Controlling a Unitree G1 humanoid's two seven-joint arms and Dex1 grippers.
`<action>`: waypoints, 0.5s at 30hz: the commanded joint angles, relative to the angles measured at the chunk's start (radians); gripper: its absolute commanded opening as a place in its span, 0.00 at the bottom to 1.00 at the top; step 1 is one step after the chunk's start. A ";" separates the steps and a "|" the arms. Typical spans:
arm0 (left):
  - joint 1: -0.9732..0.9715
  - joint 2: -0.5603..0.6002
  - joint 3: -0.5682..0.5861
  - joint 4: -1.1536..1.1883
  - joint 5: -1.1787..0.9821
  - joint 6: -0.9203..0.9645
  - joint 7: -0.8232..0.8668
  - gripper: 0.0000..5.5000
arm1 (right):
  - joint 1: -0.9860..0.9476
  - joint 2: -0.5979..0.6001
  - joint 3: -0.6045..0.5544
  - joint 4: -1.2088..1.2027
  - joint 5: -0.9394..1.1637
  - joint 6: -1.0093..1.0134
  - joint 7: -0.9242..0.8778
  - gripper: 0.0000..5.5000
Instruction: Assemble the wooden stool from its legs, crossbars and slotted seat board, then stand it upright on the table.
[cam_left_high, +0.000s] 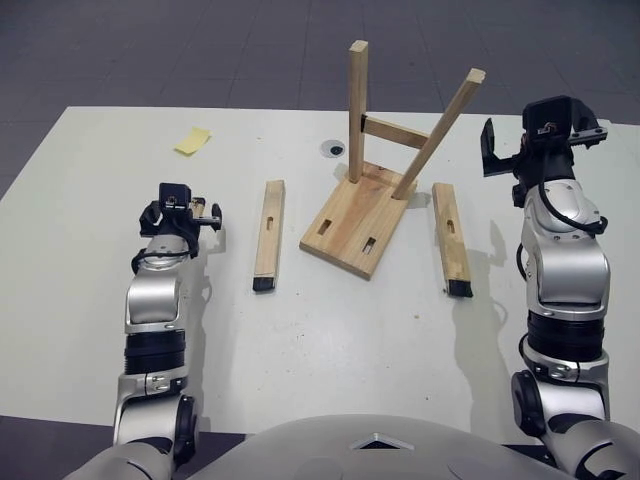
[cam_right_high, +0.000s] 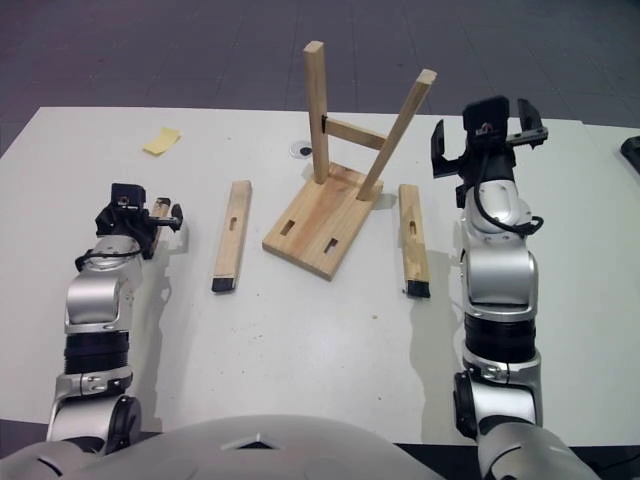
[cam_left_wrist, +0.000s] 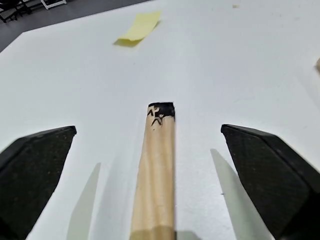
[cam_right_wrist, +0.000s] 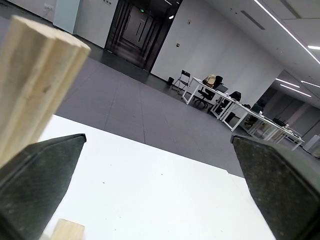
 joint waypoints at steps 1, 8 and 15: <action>-0.015 0.062 -0.020 0.106 -0.002 -0.018 -0.080 0.93 | 0.008 0.037 -0.020 -0.039 0.016 -0.026 -0.001 0.98; -0.027 0.123 -0.060 0.272 -0.074 0.037 -0.297 0.70 | -0.002 0.095 -0.078 -0.097 0.043 -0.077 -0.027 0.98; -0.047 0.175 -0.090 0.434 -0.100 0.124 -0.406 0.48 | -0.008 0.151 -0.115 -0.151 0.067 -0.118 -0.055 0.98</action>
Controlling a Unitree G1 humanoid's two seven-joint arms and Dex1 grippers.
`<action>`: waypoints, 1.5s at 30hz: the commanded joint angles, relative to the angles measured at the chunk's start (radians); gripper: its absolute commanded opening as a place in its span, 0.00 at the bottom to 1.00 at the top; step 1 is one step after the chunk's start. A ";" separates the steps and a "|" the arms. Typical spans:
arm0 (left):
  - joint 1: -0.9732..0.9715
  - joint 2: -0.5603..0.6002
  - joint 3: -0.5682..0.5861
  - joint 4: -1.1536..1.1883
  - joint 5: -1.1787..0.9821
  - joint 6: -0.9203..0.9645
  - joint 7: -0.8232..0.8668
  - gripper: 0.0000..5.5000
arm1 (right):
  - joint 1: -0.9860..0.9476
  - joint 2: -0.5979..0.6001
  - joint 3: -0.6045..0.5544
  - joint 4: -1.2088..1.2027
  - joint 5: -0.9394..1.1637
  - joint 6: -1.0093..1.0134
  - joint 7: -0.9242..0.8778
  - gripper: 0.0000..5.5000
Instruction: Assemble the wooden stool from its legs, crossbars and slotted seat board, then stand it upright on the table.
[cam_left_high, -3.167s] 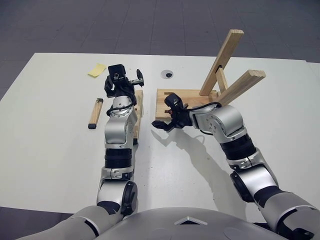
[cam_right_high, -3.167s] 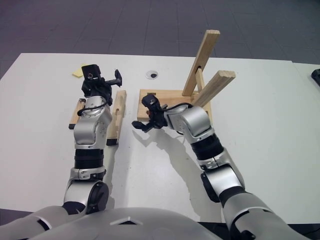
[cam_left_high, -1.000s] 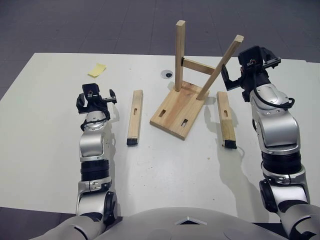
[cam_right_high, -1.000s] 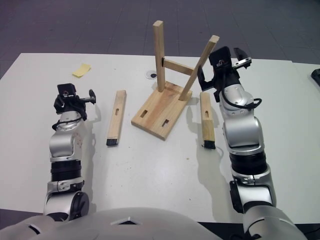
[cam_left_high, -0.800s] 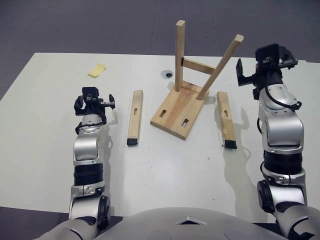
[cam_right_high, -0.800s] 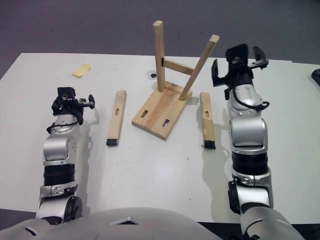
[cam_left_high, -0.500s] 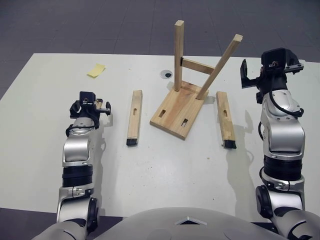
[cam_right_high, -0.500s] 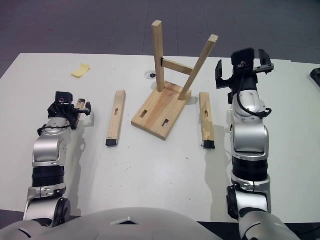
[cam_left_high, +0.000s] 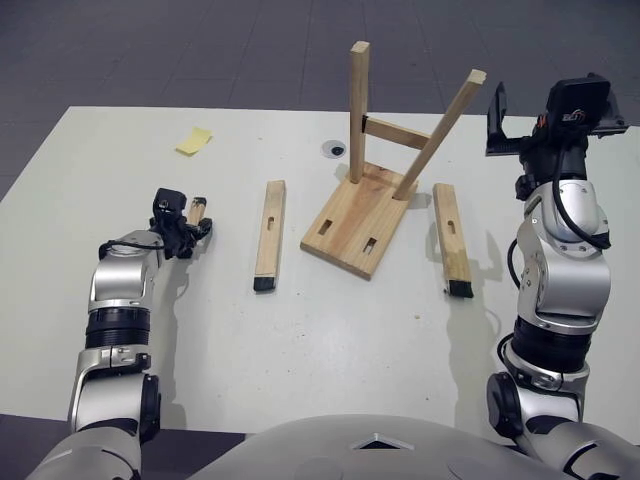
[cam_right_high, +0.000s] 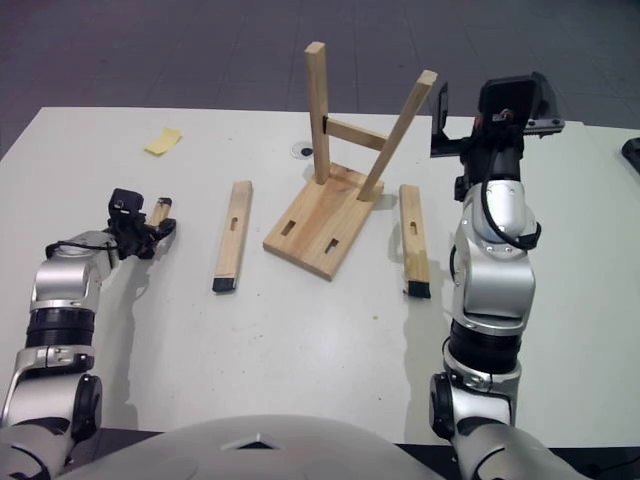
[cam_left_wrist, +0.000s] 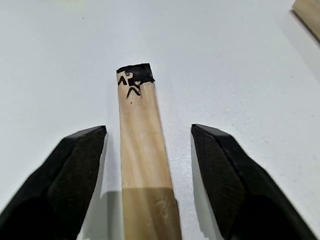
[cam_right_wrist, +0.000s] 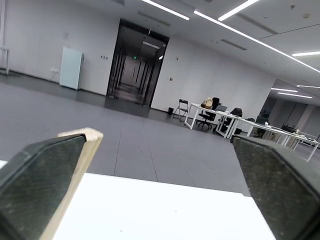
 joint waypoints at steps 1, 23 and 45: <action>0.061 0.011 -0.069 0.158 0.011 0.130 -0.064 0.45 | -0.009 0.032 -0.023 -0.035 0.018 -0.016 -0.020 0.98; -0.049 -0.176 0.144 -0.299 -0.186 -0.202 0.140 0.23 | -0.111 0.220 -0.214 -0.116 0.505 0.116 -0.002 0.98; -0.180 -0.204 -0.291 -0.459 0.146 -0.710 0.090 0.23 | -0.449 0.366 -0.111 0.167 1.066 0.080 -0.055 0.98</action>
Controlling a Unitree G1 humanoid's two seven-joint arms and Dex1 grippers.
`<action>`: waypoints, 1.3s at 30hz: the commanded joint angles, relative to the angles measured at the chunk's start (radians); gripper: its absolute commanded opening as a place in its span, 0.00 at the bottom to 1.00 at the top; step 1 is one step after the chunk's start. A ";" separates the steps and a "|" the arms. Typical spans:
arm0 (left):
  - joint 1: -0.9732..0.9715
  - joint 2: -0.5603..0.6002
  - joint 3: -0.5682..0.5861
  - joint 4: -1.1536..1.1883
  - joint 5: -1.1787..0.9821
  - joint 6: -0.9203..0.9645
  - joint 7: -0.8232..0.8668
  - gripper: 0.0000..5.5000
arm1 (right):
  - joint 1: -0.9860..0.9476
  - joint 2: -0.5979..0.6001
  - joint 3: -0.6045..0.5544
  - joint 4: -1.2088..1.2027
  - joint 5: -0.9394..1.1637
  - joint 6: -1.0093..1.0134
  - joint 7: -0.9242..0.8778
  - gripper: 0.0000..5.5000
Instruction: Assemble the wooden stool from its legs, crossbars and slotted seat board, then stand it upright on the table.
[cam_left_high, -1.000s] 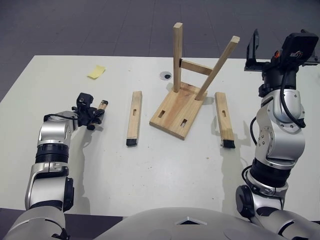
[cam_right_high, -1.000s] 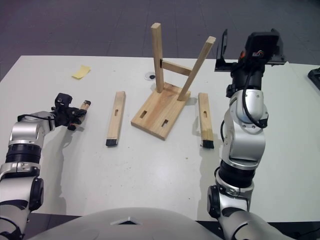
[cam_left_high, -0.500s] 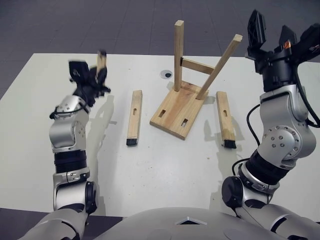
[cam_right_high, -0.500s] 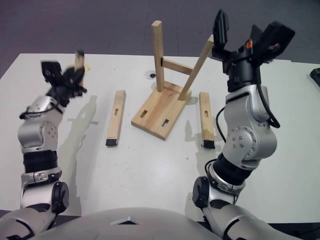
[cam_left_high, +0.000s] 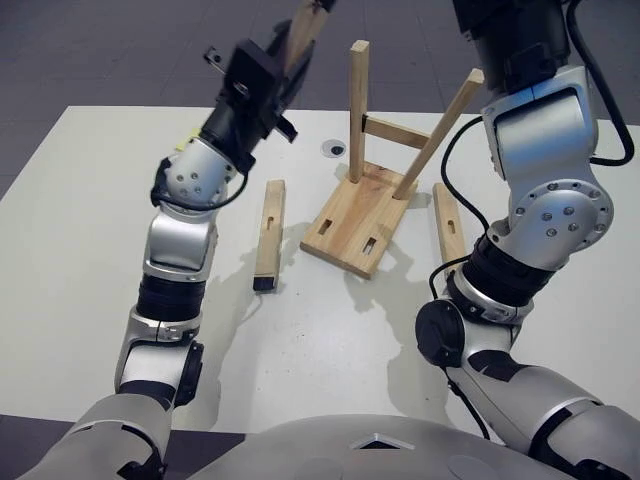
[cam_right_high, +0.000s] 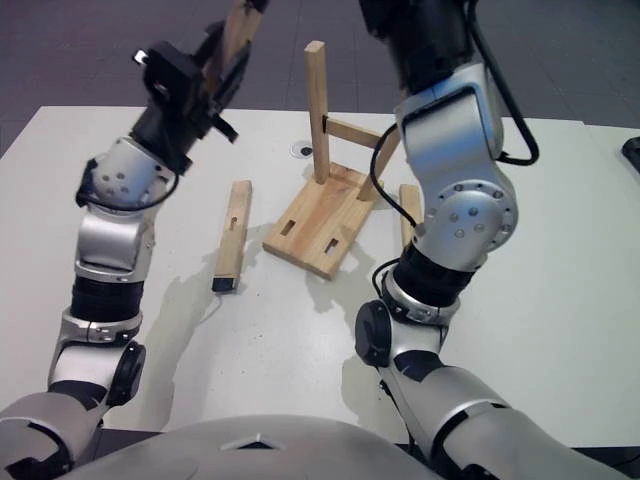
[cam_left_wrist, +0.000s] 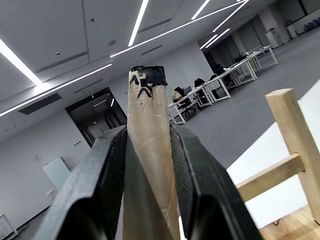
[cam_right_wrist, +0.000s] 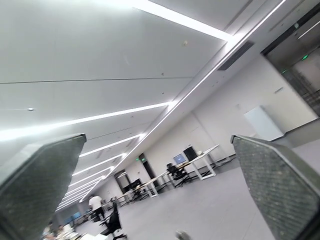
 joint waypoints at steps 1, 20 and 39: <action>0.012 -0.020 -0.032 0.003 0.025 -0.049 -0.011 0.23 | 0.027 0.020 0.058 0.056 0.025 0.001 0.016 0.98; 0.023 -0.046 -0.047 0.001 0.050 -0.064 -0.014 0.23 | 0.161 -0.009 0.163 0.117 0.016 0.005 0.093 0.82; 0.027 -0.055 -0.054 0.027 0.065 -0.071 -0.026 0.23 | 0.177 -0.015 0.185 0.099 0.042 0.013 0.103 0.29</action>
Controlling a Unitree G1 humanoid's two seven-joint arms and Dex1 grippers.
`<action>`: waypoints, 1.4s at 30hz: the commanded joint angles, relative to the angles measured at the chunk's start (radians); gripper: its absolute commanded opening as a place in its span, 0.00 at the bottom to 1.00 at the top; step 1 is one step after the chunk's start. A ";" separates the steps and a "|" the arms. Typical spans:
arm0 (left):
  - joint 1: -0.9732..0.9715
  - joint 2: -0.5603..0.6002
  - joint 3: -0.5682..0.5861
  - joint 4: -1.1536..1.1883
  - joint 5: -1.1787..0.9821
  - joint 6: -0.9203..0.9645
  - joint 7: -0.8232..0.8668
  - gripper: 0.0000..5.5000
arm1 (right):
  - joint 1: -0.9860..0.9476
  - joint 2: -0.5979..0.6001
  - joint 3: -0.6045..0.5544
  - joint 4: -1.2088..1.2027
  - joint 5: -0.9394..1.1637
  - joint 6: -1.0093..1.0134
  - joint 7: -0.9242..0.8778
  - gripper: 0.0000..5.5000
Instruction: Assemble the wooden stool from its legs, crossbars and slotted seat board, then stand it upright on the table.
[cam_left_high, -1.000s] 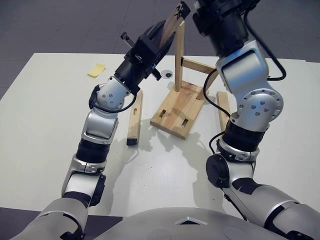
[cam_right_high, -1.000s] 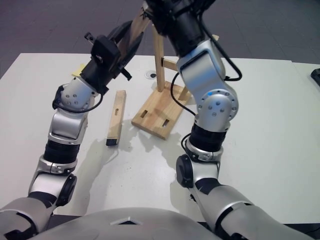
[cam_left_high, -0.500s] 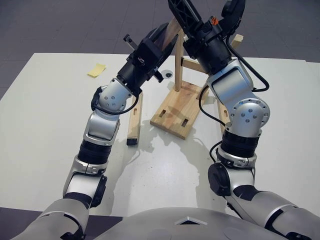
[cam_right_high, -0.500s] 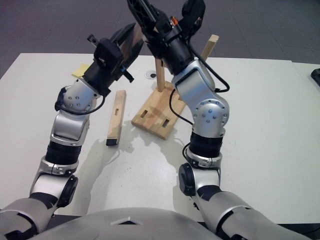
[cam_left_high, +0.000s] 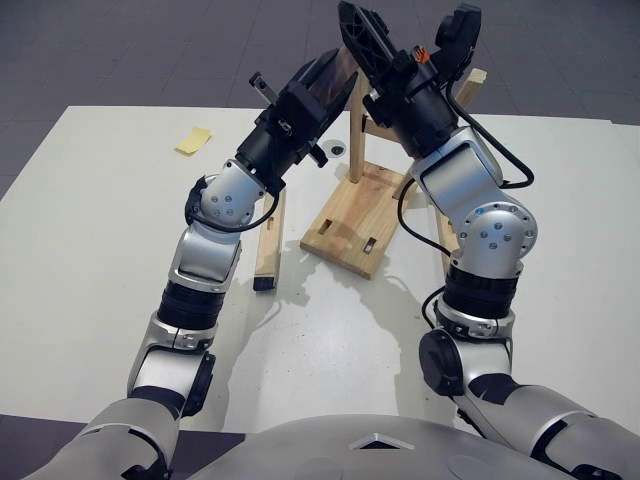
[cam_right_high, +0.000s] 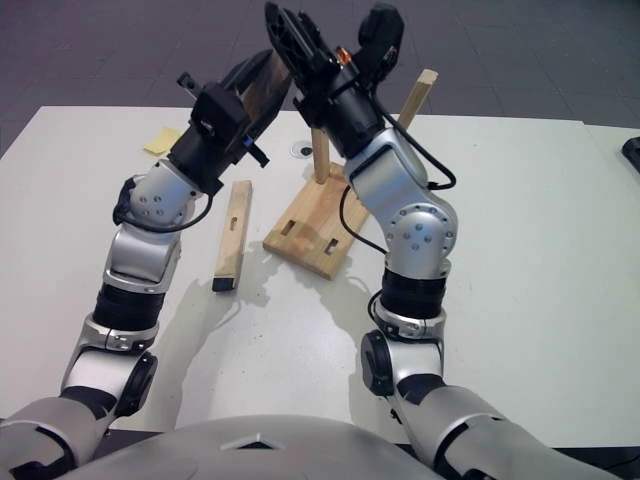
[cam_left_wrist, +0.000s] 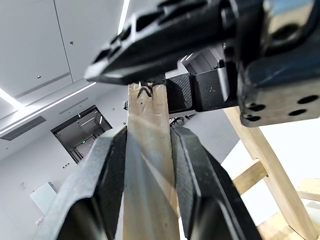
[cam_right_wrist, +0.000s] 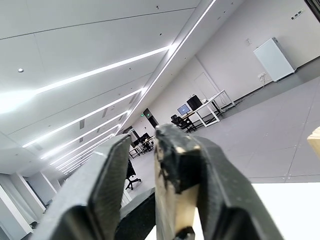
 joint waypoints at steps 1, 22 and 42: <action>0.003 -0.003 -0.005 0.016 -0.002 0.032 -0.021 0.23 | 0.006 0.007 0.016 -0.025 0.035 0.015 0.015 0.26; -0.046 -0.025 0.093 -0.048 -0.381 0.367 -0.182 0.23 | 0.080 -0.077 0.027 -0.150 0.146 0.082 0.000 0.09; 0.026 -0.010 0.173 -0.178 -0.551 0.553 -0.171 0.65 | 0.152 -0.397 0.023 -0.166 -0.388 -0.139 0.062 0.08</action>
